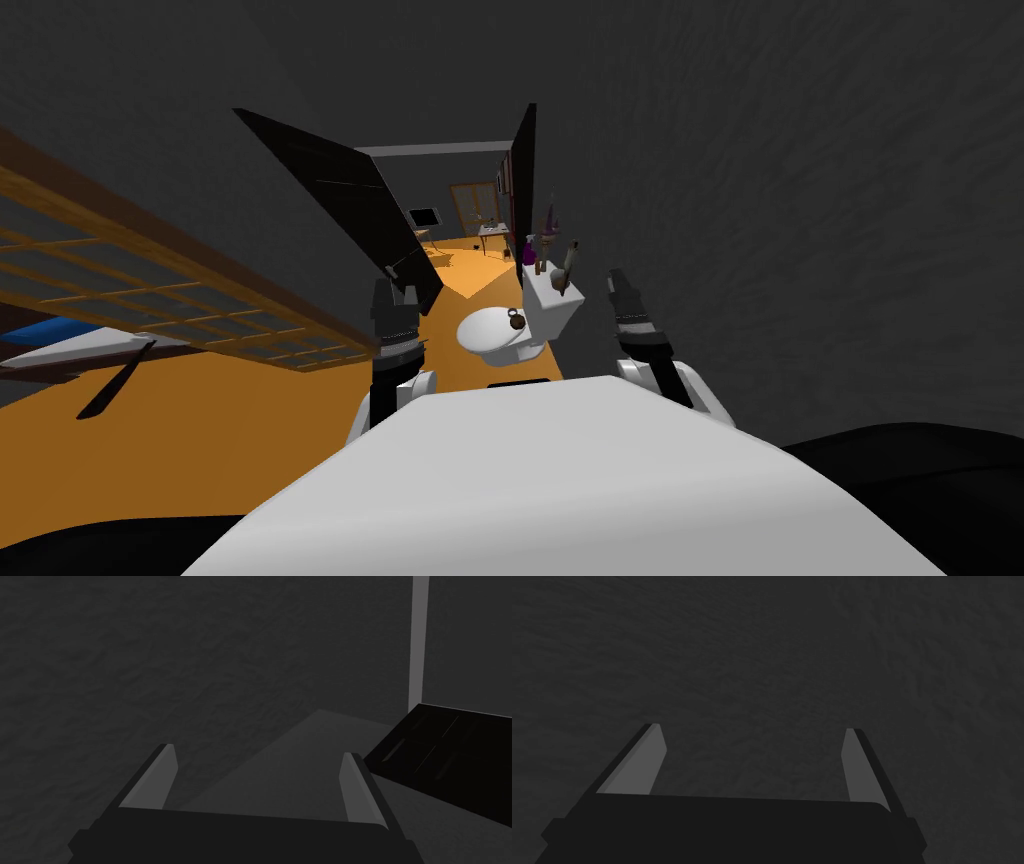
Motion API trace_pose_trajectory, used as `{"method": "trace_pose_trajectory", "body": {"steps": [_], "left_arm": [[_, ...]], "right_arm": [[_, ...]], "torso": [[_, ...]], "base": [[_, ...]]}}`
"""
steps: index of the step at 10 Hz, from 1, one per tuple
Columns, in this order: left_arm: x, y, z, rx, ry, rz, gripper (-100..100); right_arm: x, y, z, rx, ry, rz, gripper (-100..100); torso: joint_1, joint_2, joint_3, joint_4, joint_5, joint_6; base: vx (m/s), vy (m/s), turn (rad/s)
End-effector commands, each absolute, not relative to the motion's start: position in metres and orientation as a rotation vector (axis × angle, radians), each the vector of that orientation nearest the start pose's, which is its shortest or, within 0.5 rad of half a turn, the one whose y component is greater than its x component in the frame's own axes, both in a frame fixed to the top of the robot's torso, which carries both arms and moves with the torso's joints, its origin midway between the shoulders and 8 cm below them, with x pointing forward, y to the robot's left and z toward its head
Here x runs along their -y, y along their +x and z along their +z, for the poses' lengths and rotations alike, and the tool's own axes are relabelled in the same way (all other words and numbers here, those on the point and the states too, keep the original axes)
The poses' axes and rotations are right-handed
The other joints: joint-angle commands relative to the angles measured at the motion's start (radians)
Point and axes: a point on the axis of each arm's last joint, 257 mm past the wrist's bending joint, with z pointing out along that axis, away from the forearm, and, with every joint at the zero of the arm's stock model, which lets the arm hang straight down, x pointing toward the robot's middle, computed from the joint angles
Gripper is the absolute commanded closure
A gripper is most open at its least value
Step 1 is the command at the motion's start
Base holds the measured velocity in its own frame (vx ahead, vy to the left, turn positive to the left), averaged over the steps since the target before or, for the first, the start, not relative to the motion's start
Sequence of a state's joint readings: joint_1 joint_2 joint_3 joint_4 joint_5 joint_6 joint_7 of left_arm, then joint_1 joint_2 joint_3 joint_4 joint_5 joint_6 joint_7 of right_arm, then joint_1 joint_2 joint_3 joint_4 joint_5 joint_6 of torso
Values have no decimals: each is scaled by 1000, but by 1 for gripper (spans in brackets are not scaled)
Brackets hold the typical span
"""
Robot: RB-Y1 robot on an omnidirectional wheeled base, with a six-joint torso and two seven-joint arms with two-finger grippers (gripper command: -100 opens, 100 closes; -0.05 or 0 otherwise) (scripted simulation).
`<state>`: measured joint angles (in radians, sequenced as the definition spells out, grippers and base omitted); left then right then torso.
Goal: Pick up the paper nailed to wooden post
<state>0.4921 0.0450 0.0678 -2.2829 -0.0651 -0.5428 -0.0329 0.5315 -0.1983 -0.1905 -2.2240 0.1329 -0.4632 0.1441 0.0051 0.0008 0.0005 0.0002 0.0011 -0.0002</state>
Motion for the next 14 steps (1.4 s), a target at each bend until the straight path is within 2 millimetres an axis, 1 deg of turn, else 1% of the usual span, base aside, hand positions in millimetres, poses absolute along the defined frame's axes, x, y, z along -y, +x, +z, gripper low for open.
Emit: {"method": "trace_pose_trajectory", "body": {"steps": [1, 3, 4, 7, 8, 9, 10, 14], "left_arm": [[-285, 335, 37, -655, -519, -1180, 0], [-285, 335, 37, -655, -519, -1180, 0], [-285, 335, 37, -655, -519, -1180, 0], [-285, 335, 37, -655, -519, -1180, 0], [-285, 335, 37, -655, -519, -1180, 0], [-285, 335, 37, -655, -519, -1180, 0], [-285, 335, 37, -655, -519, -1180, 0], [-285, 335, 37, -655, -519, -1180, 0]], "right_arm": [[344, 354, -27, -988, 430, 757, -100], [363, 356, -44, -1044, 438, 673, -100], [380, 356, -58, -1094, 441, 599, -100], [402, 355, -74, -1161, 439, 504, -100], [414, 354, -83, -1204, 429, 445, -100], [419, 354, -87, -1226, 421, 416, -100], [431, 353, -95, -1273, 398, 356, -100], [453, 353, -111, -1378, 330, 221, -100]], "torso": [[0, 0, 0, 0, 0, 0], [1, 0, 0, 0, 0, 0], [1, 0, 0, 0, 0, 0], [-1, -2, -1, 0, 0, 0], [-1, -2, -1, 0, 0, 0], [-1, -3, -2, -1, 0, 0], [-2, -4, -2, -1, 0, 0], [-2, -6, -3, -1, 0, 0]], "base": [[0, 109, 113], [-7, 97, 71], [4, 99, 105], [26, 71, 48], [54, 72, 51], [63, 63, 21], [85, 64, -5], [95, 66, -40]]}}
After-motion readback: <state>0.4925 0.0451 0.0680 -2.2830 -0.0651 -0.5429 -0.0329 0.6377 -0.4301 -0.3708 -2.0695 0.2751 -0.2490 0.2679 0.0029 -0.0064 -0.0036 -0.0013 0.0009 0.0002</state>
